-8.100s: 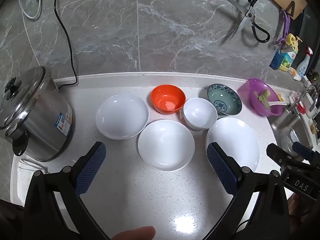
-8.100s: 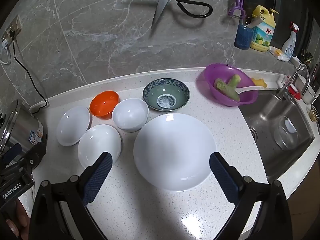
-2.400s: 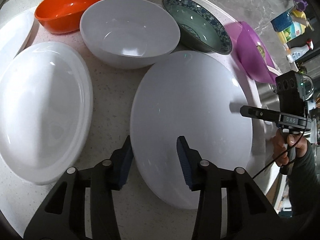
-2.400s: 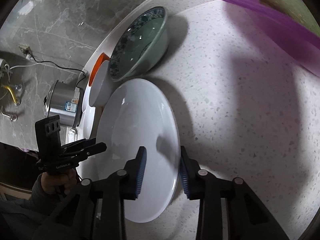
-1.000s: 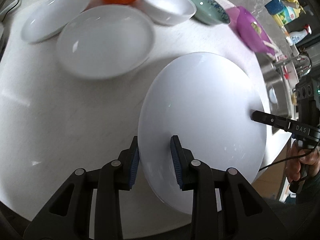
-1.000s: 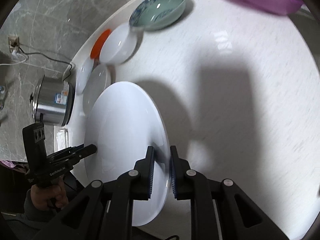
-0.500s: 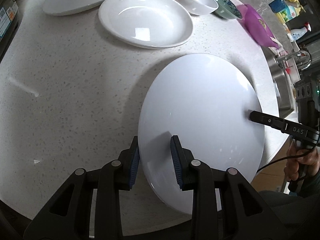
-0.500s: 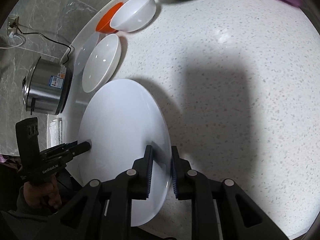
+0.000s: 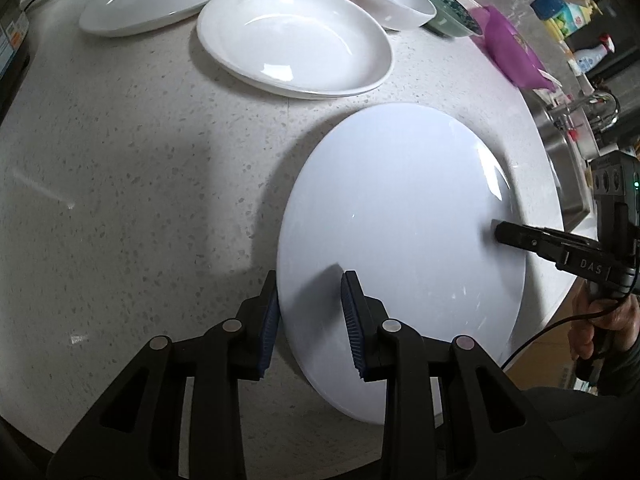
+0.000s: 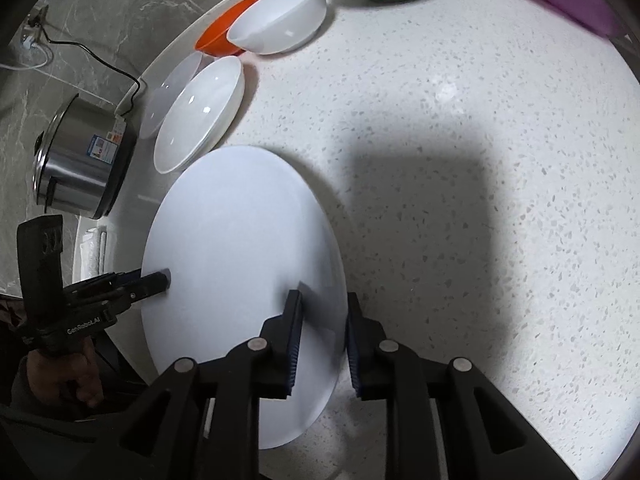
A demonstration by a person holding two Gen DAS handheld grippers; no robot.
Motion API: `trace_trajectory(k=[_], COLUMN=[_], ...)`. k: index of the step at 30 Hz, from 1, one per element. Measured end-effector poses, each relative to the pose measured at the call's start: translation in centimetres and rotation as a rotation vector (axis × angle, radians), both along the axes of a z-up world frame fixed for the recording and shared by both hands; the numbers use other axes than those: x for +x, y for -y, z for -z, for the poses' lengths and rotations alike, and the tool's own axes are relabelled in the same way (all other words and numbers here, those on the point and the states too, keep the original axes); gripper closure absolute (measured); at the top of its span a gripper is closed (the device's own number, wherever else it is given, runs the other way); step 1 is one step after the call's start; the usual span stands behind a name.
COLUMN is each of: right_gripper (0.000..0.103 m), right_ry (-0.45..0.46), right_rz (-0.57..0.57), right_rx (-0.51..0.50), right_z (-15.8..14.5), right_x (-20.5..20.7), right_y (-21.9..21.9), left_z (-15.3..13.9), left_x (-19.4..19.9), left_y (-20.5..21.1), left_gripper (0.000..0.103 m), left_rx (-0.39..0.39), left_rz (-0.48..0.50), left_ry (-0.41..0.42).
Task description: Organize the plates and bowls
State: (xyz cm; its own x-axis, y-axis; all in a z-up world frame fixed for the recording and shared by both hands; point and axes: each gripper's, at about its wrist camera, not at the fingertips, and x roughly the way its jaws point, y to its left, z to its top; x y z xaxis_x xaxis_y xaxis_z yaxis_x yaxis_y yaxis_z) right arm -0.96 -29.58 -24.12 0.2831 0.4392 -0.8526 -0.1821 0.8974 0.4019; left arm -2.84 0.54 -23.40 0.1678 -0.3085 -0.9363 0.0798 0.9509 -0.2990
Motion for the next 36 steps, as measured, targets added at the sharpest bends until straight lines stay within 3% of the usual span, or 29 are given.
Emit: trace_trajectory(k=[4, 5, 7, 8, 9, 12, 15, 17, 19, 23, 25, 28, 33, 36], right_gripper=[0.075, 0.073, 0.06, 0.056, 0.052, 0.048, 0.034, 0.031, 0.031, 0.031, 0.031, 0.031, 0.03, 0.043], right_ry=[0.068, 0.088, 0.128, 0.139, 0.15, 0.188, 0.26, 0.298, 0.322, 0.364, 0.373, 0.387, 0.317, 0.275], right_rz=[-0.039, -0.05, -0.074, -0.071, -0.06, -0.001, 0.139, 0.231, 0.248, 0.132, 0.065, -0.051, -0.134, -0.155], right_rx=[-0.104, -0.133, -0.173, -0.184, -0.195, -0.184, -0.114, -0.034, -0.001, 0.054, 0.113, 0.182, 0.226, 0.198], right_z=[-0.3, -0.4, -0.4, -0.4, -0.4, -0.5, -1.5, -2.3, -3.3, -6.1, -8.0, -10.8, -13.6, -14.2], right_x=[-0.8, -1.0, -1.6, -1.7, -1.9, -2.9, -4.8, -6.1, -6.4, -4.0, -1.5, 2.8, 10.8, 14.3], right_y=[-1.3, -1.7, -2.5, -2.6, -2.6, -2.0, 0.2, 1.9, 2.6, 1.5, 0.3, -3.3, -10.5, -15.4], left_z=[-0.1, 0.0, -0.1, -0.2, -0.3, -0.4, -1.3, -2.5, -3.5, -4.6, -5.6, -7.5, -8.6, -8.5], left_x=[-0.6, -0.7, -1.0, -1.2, -1.4, -2.0, -2.7, -3.1, -2.9, -0.9, 0.4, 3.2, 9.5, 13.5], left_y=[-0.3, -0.5, -1.0, -1.2, -1.4, -2.8, -5.0, -5.9, -7.1, -10.8, -12.4, -13.0, -15.4, -16.9], left_gripper=[0.072, 0.066, 0.039, 0.019, 0.011, 0.003, 0.001, 0.001, 0.001, 0.001, 0.001, 0.001, 0.002, 0.002], left_rx=[-0.032, -0.052, -0.076, -0.074, -0.078, -0.074, -0.065, -0.013, 0.033, 0.031, 0.016, 0.139, 0.134, 0.15], left_rz=[0.009, 0.008, 0.016, 0.017, 0.019, 0.001, -0.045, -0.066, -0.109, -0.292, -0.354, -0.366, -0.393, -0.358], left_ry=[0.016, 0.018, 0.034, 0.043, 0.053, 0.053, 0.113, 0.19, 0.2, 0.1, 0.097, 0.179, 0.239, 0.239])
